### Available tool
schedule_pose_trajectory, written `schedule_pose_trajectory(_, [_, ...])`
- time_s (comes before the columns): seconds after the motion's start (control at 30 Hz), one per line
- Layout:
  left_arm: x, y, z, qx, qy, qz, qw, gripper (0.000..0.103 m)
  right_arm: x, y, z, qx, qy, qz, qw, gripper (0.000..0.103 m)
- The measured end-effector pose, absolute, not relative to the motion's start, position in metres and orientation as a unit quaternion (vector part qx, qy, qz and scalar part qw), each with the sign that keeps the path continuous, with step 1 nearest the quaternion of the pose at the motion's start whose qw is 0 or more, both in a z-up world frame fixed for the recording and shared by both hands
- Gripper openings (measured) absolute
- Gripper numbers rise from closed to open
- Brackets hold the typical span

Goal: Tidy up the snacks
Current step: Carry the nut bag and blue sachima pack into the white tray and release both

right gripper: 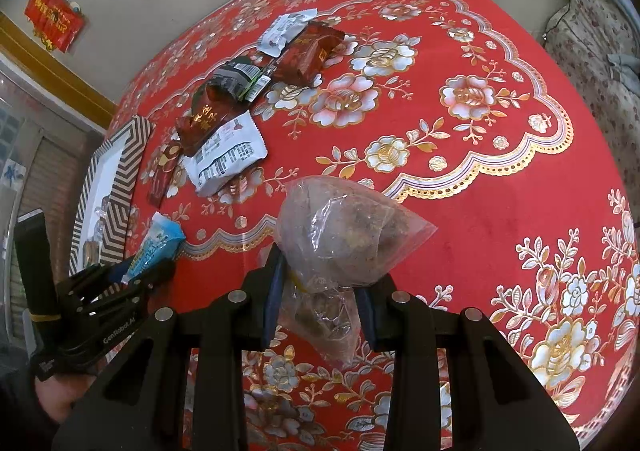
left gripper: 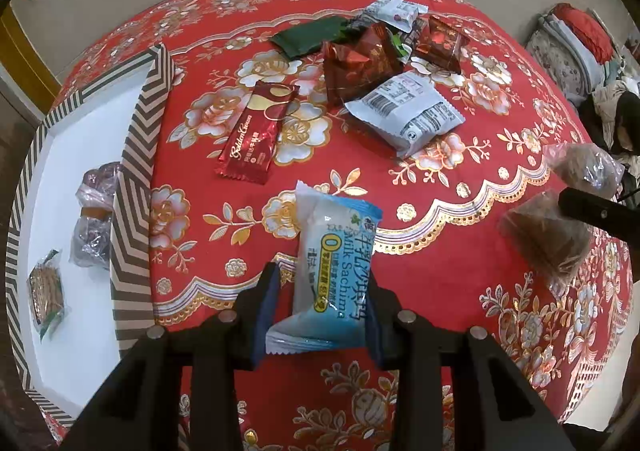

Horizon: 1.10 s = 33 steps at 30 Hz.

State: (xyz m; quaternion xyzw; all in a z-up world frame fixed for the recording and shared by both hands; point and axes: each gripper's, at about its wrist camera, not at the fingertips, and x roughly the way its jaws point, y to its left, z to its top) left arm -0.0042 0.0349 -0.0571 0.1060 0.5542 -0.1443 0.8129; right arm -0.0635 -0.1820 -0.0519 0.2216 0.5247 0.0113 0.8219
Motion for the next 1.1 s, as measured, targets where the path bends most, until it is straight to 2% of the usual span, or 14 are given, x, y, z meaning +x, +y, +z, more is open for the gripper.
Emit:
schedule_pose_trajectory(0.73, [-0.01,0.043,-0.039,0.104,0.542,-0.177,0.815,0.04,-0.063,-0.17,-0.049,0.219,0.522,0.009,0.824,0.032])
schedule_pose_trajectory(0.93, [-0.008,0.069,-0.022,0.09,0.519,-0.173,0.832,0.04,-0.05,-0.142,-0.036,0.208,0.519,0.03,0.828,0.032])
schedule_pose_trajectory(1.0, [-0.006,0.086,-0.016,0.08,0.51,-0.162,0.841,0.04,-0.043,-0.128,-0.03,0.199,0.517,0.045,0.831,0.027])
schedule_pose_trajectory(1.1, [-0.004,0.117,-0.006,0.057,0.498,-0.139,0.854,0.04,-0.028,-0.097,-0.016,0.183,0.511,0.081,0.836,0.026])
